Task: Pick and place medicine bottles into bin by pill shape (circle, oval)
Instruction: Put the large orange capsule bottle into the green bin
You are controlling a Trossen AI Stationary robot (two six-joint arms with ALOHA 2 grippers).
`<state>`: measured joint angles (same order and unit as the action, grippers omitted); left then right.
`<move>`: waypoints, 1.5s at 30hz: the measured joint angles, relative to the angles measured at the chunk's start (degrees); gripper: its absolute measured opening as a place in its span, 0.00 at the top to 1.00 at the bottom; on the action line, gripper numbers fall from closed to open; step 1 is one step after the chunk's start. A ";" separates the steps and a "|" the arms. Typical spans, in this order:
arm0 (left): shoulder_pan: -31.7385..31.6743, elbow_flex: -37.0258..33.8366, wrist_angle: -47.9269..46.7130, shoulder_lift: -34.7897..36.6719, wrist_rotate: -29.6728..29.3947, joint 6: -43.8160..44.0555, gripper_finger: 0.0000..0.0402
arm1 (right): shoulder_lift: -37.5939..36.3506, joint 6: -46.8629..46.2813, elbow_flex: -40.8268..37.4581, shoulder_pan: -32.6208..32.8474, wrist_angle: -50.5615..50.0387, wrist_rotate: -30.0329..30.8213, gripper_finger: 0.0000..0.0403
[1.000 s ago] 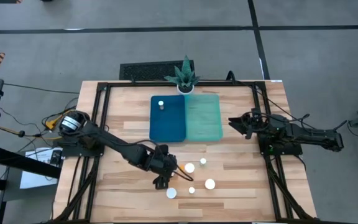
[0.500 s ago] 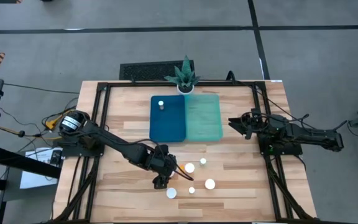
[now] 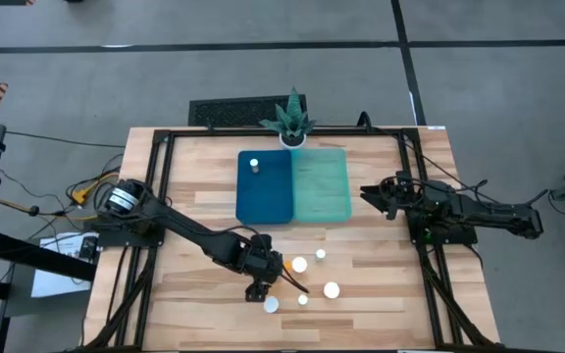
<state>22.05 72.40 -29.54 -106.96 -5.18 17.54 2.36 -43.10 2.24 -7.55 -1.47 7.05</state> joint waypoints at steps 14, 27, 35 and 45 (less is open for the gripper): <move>-0.04 -0.06 0.11 -0.02 -1.91 -0.41 0.44 | -0.12 0.00 0.00 0.06 0.00 0.00 0.37; -0.30 0.28 -0.40 -0.02 -0.80 3.20 0.46 | -0.12 0.01 0.00 0.06 0.02 0.02 0.37; -2.48 8.09 -8.86 -0.02 0.86 2.57 0.50 | -0.12 0.01 0.00 0.06 0.06 0.02 0.37; -7.06 17.21 -19.33 0.02 0.73 -1.41 0.47 | -0.12 0.03 0.00 0.06 0.09 0.04 0.37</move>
<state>14.99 89.61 -48.87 -106.94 -4.45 16.13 2.24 -43.07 2.24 -7.49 -1.39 7.09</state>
